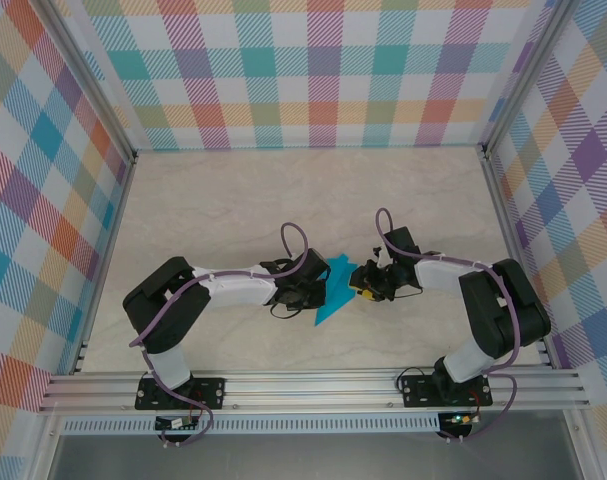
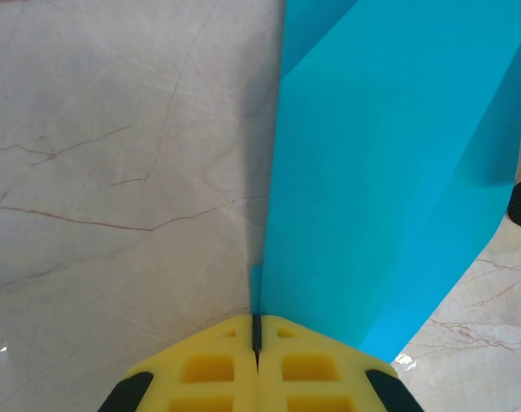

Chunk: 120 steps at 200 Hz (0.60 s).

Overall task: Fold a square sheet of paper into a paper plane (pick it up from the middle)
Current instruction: Turn over the paper at the center of the table.

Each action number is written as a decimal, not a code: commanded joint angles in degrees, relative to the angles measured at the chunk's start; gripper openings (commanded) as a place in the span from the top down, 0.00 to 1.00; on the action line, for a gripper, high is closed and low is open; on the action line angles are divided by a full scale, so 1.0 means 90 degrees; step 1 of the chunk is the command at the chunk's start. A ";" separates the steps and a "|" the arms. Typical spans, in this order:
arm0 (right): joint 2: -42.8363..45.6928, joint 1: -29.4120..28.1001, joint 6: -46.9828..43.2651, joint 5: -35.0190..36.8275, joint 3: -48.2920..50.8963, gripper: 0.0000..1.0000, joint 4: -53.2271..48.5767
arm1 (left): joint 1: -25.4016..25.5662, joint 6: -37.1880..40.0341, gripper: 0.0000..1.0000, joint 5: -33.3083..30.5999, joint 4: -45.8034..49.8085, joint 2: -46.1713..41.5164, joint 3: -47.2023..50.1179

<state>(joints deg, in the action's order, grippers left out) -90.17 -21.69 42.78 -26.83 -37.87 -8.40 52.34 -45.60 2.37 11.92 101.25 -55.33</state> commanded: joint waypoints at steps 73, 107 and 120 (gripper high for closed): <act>0.0064 -0.0217 -0.0070 -0.0268 0.0205 0.68 0.0199 | -0.0035 -0.0089 1.00 0.0231 0.0111 0.0293 -0.0034; -0.0005 -0.0217 -0.0042 -0.0394 0.0183 0.67 0.0345 | -0.0044 -0.0101 1.00 0.0224 0.0091 0.0265 0.0000; 0.0007 -0.0220 0.0112 -0.0628 0.0215 0.66 0.0626 | -0.0044 -0.0104 1.00 0.0220 0.0101 0.0273 0.0003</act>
<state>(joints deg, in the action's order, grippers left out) -89.97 -23.42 42.85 -28.69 -36.60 -6.13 52.34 -45.80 2.48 11.92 101.32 -55.35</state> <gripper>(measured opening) 0.329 0.048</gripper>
